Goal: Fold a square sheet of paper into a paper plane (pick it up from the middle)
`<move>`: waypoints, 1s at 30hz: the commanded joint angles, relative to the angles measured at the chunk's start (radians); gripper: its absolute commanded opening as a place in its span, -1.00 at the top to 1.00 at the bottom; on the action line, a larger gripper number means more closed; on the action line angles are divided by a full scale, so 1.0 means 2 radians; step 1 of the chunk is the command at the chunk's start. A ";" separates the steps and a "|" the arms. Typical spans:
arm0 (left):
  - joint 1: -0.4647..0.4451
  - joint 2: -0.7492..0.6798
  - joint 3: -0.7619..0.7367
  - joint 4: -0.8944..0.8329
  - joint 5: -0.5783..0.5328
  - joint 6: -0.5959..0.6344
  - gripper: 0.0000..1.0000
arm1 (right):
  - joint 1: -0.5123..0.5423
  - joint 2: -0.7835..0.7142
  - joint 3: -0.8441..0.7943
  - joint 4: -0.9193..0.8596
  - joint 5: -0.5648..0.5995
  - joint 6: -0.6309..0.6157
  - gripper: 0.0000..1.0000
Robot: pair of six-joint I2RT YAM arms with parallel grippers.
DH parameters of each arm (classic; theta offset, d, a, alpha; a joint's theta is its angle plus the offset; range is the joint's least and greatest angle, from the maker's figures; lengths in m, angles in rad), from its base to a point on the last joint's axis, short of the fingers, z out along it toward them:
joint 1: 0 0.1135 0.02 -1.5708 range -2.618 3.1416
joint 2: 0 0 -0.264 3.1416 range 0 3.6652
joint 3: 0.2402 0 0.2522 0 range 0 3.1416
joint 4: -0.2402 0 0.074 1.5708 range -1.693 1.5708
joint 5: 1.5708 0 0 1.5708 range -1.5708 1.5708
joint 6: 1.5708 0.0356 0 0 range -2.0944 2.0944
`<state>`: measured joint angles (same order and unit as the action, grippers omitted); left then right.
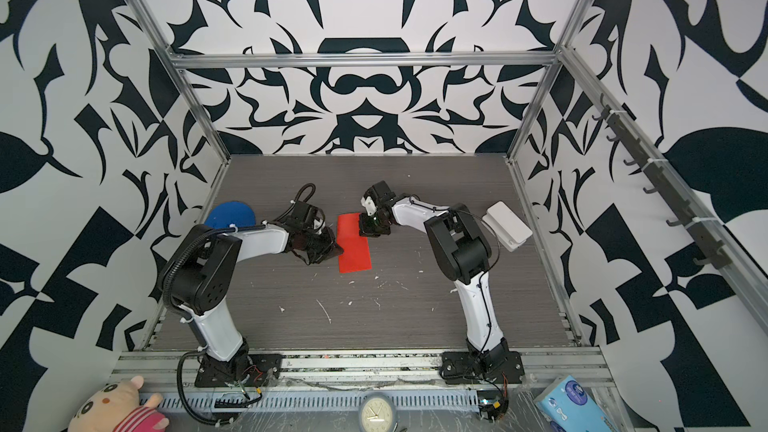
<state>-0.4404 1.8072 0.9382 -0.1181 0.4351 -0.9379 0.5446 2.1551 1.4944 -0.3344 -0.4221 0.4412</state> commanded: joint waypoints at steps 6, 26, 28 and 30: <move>0.049 0.000 0.085 -0.040 0.019 0.091 0.66 | -0.005 0.020 -0.006 -0.039 0.027 -0.026 1.00; 0.070 0.080 0.116 0.019 0.111 0.150 0.84 | -0.005 0.031 0.006 -0.049 0.019 -0.024 1.00; 0.069 0.087 0.117 0.016 0.108 0.150 0.84 | -0.006 0.032 0.008 -0.050 0.019 -0.024 1.00; 0.070 0.092 0.118 0.013 0.101 0.152 0.84 | -0.005 0.033 0.010 -0.051 0.018 -0.024 1.00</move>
<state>-0.2977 1.9591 1.1687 -0.0910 0.6262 -0.6559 0.5377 2.1700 1.5150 -0.3645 -0.4427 0.4080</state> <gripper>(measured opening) 0.080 0.047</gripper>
